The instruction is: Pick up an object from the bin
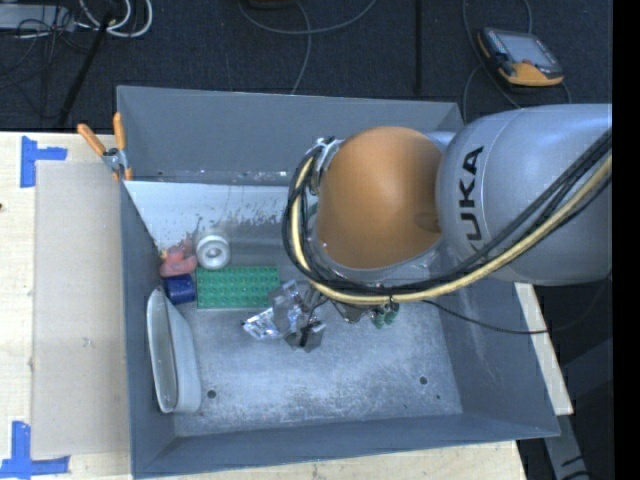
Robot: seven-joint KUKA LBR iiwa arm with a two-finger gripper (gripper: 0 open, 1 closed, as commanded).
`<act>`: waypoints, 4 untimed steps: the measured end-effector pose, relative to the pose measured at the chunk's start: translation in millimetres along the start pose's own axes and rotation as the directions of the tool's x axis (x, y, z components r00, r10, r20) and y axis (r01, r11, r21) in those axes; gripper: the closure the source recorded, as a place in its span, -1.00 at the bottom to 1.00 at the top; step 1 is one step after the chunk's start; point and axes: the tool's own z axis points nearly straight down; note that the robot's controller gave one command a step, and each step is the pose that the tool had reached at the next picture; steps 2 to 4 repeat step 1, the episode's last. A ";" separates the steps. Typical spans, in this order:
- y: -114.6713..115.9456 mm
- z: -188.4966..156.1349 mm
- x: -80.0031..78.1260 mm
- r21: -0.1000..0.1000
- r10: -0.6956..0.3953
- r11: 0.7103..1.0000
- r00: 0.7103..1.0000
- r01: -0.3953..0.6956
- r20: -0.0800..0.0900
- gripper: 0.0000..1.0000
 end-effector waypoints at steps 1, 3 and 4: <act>7.6 -66.2 9.1 0.000 -0.033 0.999 0.999 0.033 -0.001 1.00; 7.6 -66.2 9.1 0.000 -0.033 0.999 0.999 0.033 -0.001 1.00; 7.6 -66.2 9.1 0.000 -0.033 0.999 0.999 0.033 -0.001 1.00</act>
Offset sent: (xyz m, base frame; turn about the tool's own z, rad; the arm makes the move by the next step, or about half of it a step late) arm -0.0133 0.0010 0.0622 -0.0346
